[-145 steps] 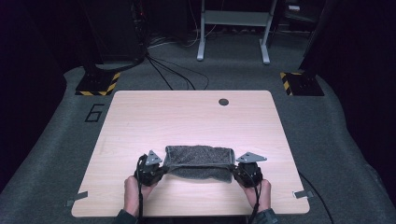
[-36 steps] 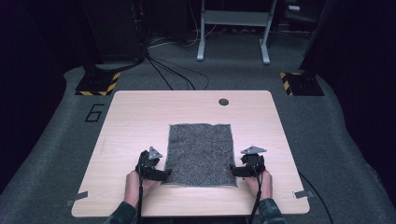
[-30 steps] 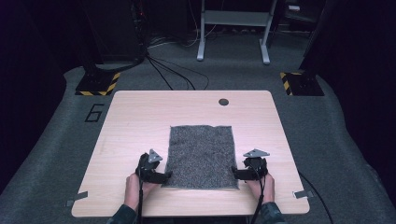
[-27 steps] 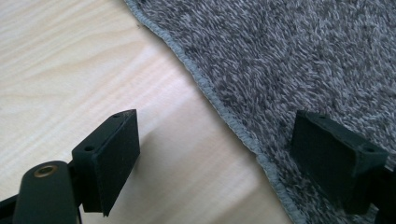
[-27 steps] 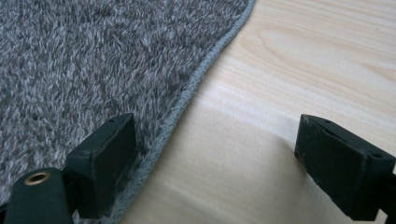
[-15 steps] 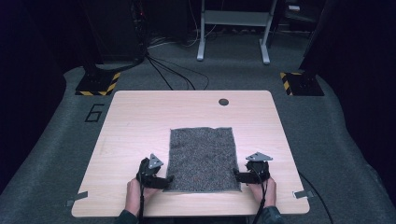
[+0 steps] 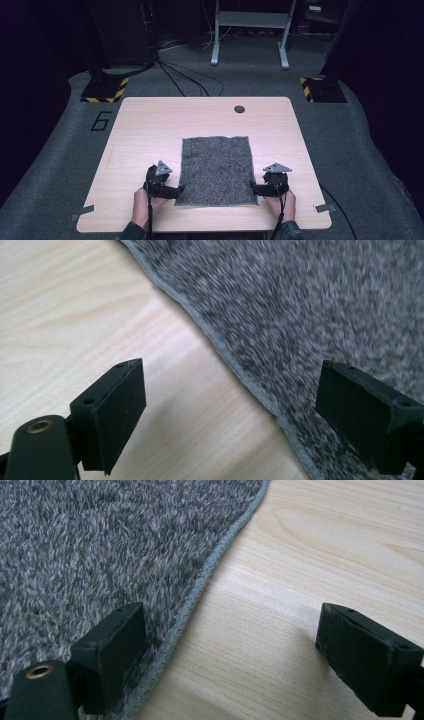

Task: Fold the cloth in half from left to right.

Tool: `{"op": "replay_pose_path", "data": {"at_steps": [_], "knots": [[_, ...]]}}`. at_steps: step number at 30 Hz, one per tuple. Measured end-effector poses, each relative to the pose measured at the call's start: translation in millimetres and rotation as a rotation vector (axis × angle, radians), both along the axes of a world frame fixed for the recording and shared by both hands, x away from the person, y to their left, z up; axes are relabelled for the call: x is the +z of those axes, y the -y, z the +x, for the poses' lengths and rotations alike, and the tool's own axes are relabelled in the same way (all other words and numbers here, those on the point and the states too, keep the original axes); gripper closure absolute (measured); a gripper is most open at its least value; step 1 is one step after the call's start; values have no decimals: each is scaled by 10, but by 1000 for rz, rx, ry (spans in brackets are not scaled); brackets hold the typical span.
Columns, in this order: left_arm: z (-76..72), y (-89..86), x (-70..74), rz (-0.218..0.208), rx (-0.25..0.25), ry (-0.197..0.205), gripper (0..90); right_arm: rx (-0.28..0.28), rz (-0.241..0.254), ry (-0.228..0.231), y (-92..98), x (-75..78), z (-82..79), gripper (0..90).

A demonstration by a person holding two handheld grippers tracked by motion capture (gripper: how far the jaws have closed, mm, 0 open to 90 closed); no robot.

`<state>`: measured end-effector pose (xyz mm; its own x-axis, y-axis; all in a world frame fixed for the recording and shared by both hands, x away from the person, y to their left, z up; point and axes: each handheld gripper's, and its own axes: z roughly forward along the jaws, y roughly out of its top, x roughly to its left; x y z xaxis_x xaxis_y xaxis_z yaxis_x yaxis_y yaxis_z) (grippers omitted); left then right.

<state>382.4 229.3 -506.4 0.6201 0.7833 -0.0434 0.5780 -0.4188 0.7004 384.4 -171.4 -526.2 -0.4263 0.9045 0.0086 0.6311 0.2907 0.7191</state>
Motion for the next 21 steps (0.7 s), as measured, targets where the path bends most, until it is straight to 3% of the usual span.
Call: {"op": "replay_pose_path", "data": {"at_steps": [5, 10, 14, 21], "knots": [[153, -82, 114, -26, 12, 3, 122, -12, 21, -6, 47, 43, 14, 106], [347, -123, 148, -54, 21, -9, 119, 5, 42, 13, -2, 252, -30, 106], [507, -130, 157, -85, 27, -27, 118, 54, 40, 29, -178, 399, -102, 101], [756, -65, 146, -83, 32, -57, 83, 157, 73, 39, -619, 498, -231, 59]]}}
